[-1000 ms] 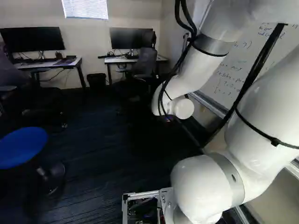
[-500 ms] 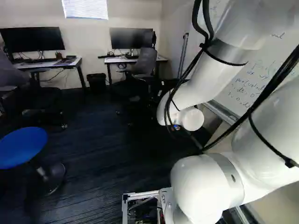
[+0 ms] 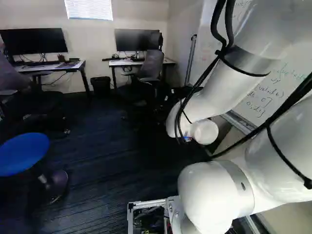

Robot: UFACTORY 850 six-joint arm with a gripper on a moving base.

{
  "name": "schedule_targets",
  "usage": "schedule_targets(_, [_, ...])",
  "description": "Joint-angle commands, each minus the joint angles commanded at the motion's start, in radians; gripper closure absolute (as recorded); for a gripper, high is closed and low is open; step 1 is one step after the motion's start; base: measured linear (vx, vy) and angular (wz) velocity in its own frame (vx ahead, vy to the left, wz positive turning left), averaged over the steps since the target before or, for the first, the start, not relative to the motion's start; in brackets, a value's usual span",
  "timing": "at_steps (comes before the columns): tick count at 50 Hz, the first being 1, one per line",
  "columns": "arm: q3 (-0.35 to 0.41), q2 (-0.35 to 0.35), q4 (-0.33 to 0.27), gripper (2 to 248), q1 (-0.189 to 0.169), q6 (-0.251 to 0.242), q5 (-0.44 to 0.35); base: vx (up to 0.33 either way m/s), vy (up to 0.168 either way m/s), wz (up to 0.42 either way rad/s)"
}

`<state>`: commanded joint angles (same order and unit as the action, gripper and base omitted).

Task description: Open the door and move inside

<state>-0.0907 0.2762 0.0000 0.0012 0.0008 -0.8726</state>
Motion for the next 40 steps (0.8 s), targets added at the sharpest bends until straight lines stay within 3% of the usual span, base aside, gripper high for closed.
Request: schedule_targets(40, [0.003,0.003,0.0,3,-0.001,-0.001,0.0,0.0,0.0,0.0])
